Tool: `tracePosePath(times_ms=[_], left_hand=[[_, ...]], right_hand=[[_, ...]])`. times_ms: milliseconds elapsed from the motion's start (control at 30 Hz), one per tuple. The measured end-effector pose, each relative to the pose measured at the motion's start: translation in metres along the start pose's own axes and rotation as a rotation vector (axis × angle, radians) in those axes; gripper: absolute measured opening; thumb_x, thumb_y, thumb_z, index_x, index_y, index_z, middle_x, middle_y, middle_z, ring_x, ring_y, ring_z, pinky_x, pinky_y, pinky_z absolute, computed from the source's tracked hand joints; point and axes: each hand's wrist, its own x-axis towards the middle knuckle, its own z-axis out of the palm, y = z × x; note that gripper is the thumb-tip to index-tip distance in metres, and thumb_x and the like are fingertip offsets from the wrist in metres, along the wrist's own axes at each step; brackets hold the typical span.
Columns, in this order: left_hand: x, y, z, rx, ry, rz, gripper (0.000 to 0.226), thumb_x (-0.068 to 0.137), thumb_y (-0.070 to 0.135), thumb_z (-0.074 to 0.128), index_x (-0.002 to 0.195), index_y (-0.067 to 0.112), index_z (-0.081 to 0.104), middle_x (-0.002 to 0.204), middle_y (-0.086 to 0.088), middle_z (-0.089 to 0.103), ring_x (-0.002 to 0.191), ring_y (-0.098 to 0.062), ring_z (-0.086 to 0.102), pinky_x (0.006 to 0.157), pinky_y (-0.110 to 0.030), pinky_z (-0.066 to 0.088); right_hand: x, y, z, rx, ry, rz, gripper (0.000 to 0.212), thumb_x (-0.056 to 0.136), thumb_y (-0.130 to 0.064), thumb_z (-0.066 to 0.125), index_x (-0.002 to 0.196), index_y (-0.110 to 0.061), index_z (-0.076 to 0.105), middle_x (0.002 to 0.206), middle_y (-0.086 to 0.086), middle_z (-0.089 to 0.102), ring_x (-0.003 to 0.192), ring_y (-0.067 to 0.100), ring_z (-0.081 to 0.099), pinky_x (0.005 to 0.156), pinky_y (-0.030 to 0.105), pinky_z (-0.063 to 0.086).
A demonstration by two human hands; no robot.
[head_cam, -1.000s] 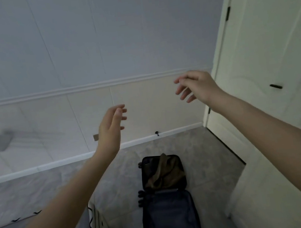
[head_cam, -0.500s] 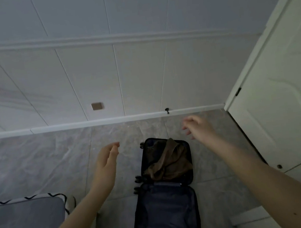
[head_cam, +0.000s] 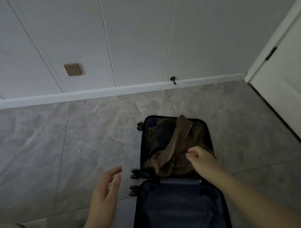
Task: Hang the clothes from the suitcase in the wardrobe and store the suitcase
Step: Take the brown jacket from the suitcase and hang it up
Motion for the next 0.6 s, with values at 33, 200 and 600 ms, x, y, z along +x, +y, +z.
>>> tracePosePath(times_ms=[33,200,600], left_hand=[[0.004,-0.024,0.010,-0.017,-0.012,-0.018,0.059,0.069,0.076,0.040,0.107,0.036,0.061,0.110,0.017,0.063,0.103,0.000,0.058,0.085,-0.029,0.049],[0.024,-0.157,0.062,-0.021,-0.045,-0.046,0.026,0.092,0.042,0.048,0.112,0.030,0.060,0.115,0.013,0.060,0.105,0.007,0.054,0.082,-0.013,0.043],[0.056,-0.299,0.097,-0.043,-0.030,-0.005,0.029,0.083,0.035,0.043,0.093,0.034,0.070,0.096,0.023,0.067,0.095,0.007,0.059,0.078,-0.008,0.045]], right_hand=[[0.014,0.019,0.014,-0.008,-0.010,0.017,0.037,0.097,-0.029,0.044,0.131,-0.014,0.046,0.121,0.001,0.054,0.100,0.010,0.048,0.083,0.021,0.038],[0.090,0.111,0.093,-0.008,-0.018,0.064,0.043,0.096,-0.029,0.047,0.134,-0.011,0.043,0.128,0.005,0.052,0.102,0.011,0.046,0.087,0.023,0.035],[0.234,0.170,0.210,0.142,0.110,0.085,0.083,0.074,-0.071,0.051,0.135,-0.015,0.044,0.137,0.006,0.046,0.129,0.030,0.037,0.107,0.042,0.035]])
